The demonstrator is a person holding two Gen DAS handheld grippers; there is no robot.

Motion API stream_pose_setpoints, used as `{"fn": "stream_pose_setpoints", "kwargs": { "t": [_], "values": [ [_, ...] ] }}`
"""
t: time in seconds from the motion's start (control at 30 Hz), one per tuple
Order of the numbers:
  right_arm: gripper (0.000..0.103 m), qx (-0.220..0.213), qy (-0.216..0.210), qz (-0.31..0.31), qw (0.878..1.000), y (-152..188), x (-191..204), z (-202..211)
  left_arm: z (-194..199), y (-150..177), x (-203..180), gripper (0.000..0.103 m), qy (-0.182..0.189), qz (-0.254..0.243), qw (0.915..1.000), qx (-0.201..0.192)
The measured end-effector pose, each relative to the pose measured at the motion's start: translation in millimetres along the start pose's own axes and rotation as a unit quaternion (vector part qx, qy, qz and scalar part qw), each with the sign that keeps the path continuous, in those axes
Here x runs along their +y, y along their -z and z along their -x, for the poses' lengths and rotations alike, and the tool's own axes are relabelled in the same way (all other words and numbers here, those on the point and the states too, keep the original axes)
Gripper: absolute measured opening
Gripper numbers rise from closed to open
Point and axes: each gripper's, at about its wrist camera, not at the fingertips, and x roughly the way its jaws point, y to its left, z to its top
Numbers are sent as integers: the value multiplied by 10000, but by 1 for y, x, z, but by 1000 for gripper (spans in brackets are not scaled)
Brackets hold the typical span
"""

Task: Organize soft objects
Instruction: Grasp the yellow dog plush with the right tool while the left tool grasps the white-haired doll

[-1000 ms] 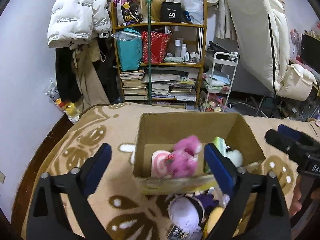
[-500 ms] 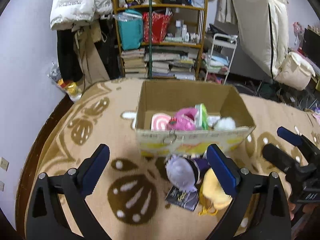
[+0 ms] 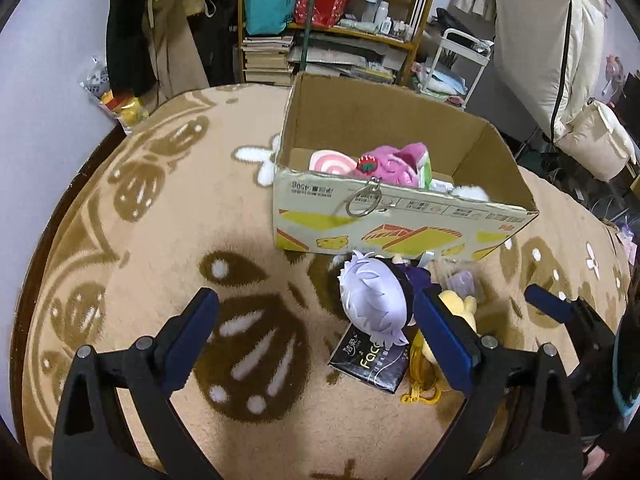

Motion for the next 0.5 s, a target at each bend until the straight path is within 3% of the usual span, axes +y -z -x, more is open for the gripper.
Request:
{"fn": "stream_pose_setpoints", "kwargs": {
  "t": [0.23, 0.33, 0.5],
  "values": [
    [103, 385, -99, -20, 9992, 4, 1, -27, -24, -8, -7, 97, 268, 9, 9993, 271],
    [93, 696, -175, -102, 9974, 8, -2, -45, -37, -10, -11, 97, 315, -22, 9987, 400],
    [93, 871, -395, -335, 9949, 13, -9, -62, -64, -11, -20, 97, 273, -129, 9970, 715]
  ]
}}
